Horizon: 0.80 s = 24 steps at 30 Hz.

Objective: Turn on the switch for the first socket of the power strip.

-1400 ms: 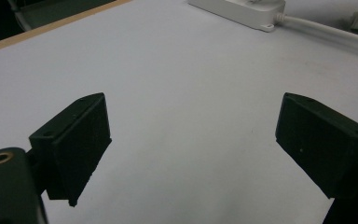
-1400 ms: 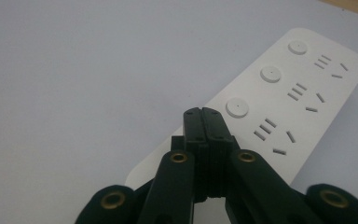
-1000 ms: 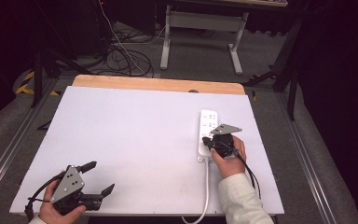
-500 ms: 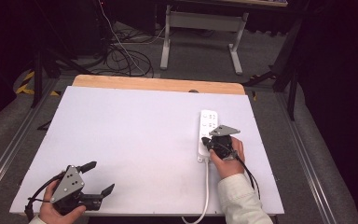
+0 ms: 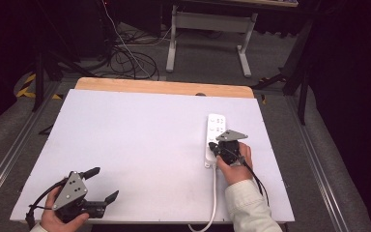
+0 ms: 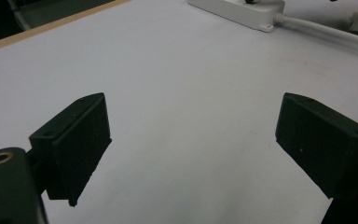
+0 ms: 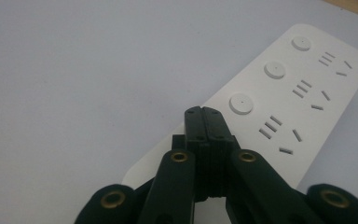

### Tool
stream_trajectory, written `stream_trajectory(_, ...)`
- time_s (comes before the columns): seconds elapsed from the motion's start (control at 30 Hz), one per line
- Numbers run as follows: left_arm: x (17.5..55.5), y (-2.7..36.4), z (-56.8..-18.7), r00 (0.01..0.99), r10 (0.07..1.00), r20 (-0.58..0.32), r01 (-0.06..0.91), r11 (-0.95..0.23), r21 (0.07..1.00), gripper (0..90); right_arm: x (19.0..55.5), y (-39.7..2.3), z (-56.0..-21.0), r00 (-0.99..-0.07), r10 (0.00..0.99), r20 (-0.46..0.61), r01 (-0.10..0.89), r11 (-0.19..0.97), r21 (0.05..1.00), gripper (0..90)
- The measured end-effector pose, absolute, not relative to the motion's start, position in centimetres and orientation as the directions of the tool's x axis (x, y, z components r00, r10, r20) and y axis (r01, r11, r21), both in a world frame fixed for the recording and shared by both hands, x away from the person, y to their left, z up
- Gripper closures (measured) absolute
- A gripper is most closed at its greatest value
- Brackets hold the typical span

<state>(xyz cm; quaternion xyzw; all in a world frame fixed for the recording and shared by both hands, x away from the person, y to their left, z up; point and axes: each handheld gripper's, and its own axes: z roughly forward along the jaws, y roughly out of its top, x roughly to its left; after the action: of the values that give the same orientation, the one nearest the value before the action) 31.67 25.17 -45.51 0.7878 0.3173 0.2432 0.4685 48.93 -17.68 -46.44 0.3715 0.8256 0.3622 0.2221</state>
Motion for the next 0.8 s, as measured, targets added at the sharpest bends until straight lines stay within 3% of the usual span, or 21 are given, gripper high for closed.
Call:
stream_trajectory(0.27, 31.66, 25.15, -45.52, 0.680, 0.728, 0.088, 0.272, -0.361, 0.892, 10.7, 48.67, -17.34, -46.55, -0.615, 0.778, -0.129, 0.442, 0.476, 0.761, 90.0)
stream_trajectory(0.8, 31.68, 25.15, -45.56, 0.680, 0.727, 0.090, 0.271, -0.364, 0.891, 10.7, 48.81, -17.53, -46.70, -0.601, 0.794, -0.086, 0.471, 0.439, 0.765, 90.0)
